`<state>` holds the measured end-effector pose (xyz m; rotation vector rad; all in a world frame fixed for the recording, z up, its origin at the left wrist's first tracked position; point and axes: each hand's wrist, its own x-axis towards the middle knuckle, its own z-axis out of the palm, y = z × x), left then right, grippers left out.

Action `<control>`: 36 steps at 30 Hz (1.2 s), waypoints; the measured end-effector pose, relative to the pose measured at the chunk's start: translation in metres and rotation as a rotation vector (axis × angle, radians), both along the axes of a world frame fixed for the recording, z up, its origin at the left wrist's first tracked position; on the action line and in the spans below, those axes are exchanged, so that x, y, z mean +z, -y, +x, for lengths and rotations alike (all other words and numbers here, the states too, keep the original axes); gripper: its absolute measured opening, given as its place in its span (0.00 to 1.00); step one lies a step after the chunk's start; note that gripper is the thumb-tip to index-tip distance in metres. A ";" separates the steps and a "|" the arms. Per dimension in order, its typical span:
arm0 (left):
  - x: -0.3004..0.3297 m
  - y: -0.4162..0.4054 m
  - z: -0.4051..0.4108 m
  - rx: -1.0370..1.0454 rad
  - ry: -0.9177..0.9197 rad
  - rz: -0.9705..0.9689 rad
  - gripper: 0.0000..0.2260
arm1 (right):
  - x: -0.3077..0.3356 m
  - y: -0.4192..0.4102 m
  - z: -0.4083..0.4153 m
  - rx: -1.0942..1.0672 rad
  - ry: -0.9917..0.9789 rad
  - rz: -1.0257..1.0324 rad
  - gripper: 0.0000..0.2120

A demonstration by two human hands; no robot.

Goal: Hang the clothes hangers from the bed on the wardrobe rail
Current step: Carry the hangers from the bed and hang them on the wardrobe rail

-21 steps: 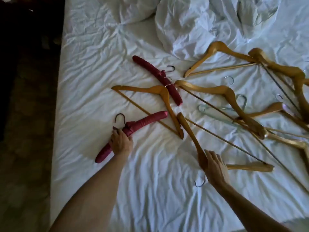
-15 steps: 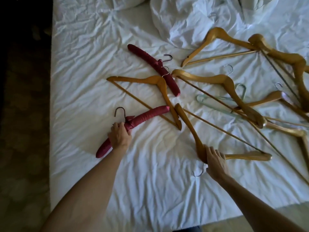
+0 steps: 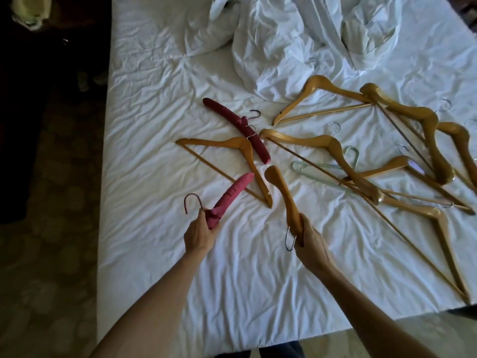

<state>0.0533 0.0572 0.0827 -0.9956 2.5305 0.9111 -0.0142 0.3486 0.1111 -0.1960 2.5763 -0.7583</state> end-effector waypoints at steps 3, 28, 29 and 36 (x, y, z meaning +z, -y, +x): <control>0.000 0.020 0.005 -0.220 -0.030 -0.073 0.17 | 0.021 0.007 0.004 -0.164 -0.019 -0.120 0.27; -0.075 -0.111 0.051 0.015 -0.054 0.009 0.37 | -0.039 0.051 0.041 -0.208 0.091 -0.236 0.11; -0.069 -0.110 0.049 0.046 -0.031 0.008 0.36 | -0.036 0.050 0.041 -0.235 0.096 -0.237 0.12; -0.001 -0.086 0.071 0.449 -0.122 0.243 0.24 | 0.023 0.047 0.042 -0.293 0.094 -0.345 0.14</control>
